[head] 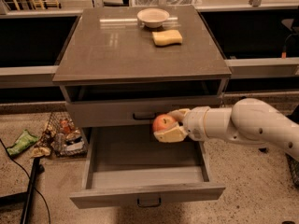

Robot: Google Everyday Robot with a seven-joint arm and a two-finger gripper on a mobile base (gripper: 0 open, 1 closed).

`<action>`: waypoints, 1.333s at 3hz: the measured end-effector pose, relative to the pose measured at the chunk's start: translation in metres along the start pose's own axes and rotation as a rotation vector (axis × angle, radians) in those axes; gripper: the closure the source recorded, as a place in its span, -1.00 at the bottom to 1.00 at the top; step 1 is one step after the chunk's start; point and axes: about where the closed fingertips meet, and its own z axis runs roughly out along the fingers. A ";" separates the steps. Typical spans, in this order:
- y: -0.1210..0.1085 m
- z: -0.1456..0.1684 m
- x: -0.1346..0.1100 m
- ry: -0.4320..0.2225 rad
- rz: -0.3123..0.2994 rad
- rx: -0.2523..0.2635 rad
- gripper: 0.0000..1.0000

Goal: Place apple into middle drawer

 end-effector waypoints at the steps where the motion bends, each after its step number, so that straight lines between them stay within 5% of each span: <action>1: 0.001 0.001 0.002 0.001 0.002 -0.001 1.00; 2: -0.001 0.008 0.007 -0.031 0.071 0.034 1.00; 4: 0.009 0.078 0.086 -0.098 0.391 0.109 1.00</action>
Offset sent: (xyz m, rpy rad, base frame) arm 0.0066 -0.0008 -0.0256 0.1385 0.0522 -0.2002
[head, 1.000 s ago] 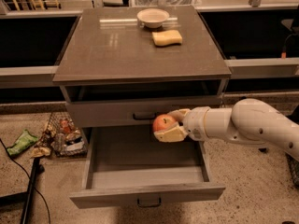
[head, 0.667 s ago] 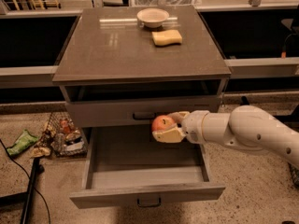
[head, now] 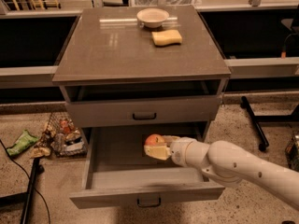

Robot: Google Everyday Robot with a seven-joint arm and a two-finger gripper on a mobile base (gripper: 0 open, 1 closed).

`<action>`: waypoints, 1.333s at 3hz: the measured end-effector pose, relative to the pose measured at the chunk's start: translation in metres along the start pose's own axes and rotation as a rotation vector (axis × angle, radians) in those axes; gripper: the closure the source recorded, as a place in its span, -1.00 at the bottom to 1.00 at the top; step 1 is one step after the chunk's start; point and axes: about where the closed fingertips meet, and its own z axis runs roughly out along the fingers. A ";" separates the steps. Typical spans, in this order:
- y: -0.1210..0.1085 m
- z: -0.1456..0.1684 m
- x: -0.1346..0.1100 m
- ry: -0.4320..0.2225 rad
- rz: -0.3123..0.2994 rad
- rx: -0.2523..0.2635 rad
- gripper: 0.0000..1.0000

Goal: Place apple into middle drawer

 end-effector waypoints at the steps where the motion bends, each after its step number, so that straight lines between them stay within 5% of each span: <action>1: -0.023 0.029 0.037 -0.009 0.097 0.060 1.00; 2: -0.045 0.050 0.066 0.019 0.145 0.103 1.00; 4: -0.073 0.087 0.111 0.098 0.210 0.098 0.17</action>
Offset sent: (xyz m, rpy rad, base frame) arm 0.0334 -0.0180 -0.1460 -0.0096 0.1657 -0.2131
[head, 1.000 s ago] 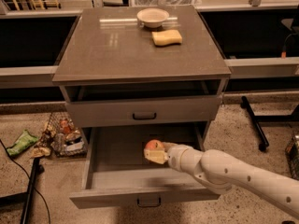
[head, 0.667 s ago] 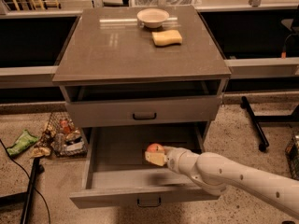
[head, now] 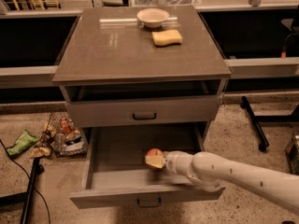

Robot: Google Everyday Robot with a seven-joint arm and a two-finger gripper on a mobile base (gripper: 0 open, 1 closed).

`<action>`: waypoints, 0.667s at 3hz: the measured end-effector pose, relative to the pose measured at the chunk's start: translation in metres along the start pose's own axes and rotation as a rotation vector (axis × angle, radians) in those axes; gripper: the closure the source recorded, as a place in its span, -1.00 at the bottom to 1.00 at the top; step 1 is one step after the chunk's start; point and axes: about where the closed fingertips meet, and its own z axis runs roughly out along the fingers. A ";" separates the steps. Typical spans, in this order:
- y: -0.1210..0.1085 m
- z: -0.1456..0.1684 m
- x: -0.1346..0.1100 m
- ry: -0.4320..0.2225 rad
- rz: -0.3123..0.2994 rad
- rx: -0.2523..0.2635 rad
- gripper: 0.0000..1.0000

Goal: Place apple into middle drawer

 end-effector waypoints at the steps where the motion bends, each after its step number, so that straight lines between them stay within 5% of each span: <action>1: -0.006 0.015 0.011 0.026 0.019 -0.018 -0.31; 2: -0.009 0.028 0.021 0.051 0.037 -0.037 -0.77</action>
Offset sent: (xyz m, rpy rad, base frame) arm 0.0067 0.0138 -0.0547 0.0407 0.1023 0.0393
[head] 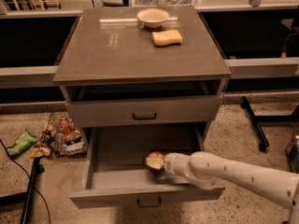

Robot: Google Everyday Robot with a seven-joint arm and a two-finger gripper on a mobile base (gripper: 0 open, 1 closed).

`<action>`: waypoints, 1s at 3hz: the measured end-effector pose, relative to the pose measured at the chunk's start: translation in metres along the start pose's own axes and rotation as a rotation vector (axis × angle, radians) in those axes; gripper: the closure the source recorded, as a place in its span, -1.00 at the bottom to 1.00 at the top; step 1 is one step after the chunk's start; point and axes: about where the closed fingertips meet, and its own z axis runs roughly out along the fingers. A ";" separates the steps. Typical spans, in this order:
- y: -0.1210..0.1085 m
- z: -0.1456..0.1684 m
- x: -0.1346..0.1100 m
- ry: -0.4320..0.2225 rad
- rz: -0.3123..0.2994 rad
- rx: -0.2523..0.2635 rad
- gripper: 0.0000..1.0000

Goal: Place apple into middle drawer

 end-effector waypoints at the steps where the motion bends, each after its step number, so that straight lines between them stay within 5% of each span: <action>1: -0.002 0.008 0.006 0.017 0.012 -0.012 -1.00; 3: -0.007 -0.020 -0.004 -0.034 0.011 0.017 -1.00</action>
Offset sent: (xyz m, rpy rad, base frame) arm -0.0015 -0.0095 -0.0040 -0.0030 0.0241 -0.0074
